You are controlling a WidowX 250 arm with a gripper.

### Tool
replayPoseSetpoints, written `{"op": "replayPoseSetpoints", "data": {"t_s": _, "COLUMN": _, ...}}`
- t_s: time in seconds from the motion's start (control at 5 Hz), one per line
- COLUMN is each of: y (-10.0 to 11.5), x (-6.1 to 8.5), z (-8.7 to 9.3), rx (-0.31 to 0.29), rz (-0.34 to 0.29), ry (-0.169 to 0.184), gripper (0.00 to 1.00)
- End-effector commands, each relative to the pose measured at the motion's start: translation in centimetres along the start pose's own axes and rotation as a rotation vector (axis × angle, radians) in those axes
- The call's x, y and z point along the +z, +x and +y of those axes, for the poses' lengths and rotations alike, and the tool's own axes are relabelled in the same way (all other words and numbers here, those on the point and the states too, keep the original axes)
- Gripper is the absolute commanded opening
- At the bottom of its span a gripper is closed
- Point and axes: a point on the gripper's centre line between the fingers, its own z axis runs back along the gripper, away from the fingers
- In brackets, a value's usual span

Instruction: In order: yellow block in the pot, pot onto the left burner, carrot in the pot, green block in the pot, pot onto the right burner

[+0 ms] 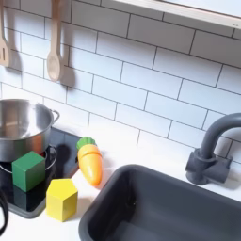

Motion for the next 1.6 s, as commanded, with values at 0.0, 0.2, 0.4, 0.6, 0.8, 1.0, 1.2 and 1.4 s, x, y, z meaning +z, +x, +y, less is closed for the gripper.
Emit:
{"op": "replayPoseSetpoints", "data": {"t_s": 0.0, "y": 0.0, "x": 0.0, "z": 0.0, "rx": -0.002, "rz": 0.0, "ry": 0.0, "gripper": 1.0}}
{"op": "replayPoseSetpoints", "data": {"t_s": 0.2, "y": 2.4, "x": -0.3, "z": 1.6, "rx": -0.04, "rz": -0.029, "ry": 0.008, "gripper": 1.0}}
{"op": "replayPoseSetpoints", "data": {"t_s": 0.4, "y": 4.0, "x": -1.0, "z": 3.2, "rx": -0.046, "rz": -0.031, "ry": 0.02, "gripper": 1.0}}
{"op": "replayPoseSetpoints", "data": {"t_s": 0.6, "y": 5.4, "x": -0.8, "z": 4.7, "rx": -0.058, "rz": -0.046, "ry": 0.043, "gripper": 1.0}}
{"op": "replayPoseSetpoints", "data": {"t_s": 0.8, "y": 7.6, "x": -1.1, "z": 5.8, "rx": -0.138, "rz": -0.067, "ry": 0.013, "gripper": 1.0}}
{"op": "replayPoseSetpoints", "data": {"t_s": 1.0, "y": 10.2, "x": -2.0, "z": 6.5, "rx": -0.231, "rz": -0.085, "ry": -0.012, "gripper": 1.0}}
{"op": "replayPoseSetpoints", "data": {"t_s": 1.2, "y": 11.8, "x": -2.0, "z": 5.5, "rx": -0.287, "rz": -0.102, "ry": -0.029, "gripper": 1.0}}
{"op": "replayPoseSetpoints", "data": {"t_s": 1.4, "y": 11.8, "x": -1.7, "z": 5.3, "rx": -0.308, "rz": -0.121, "ry": -0.034, "gripper": 1.0}}
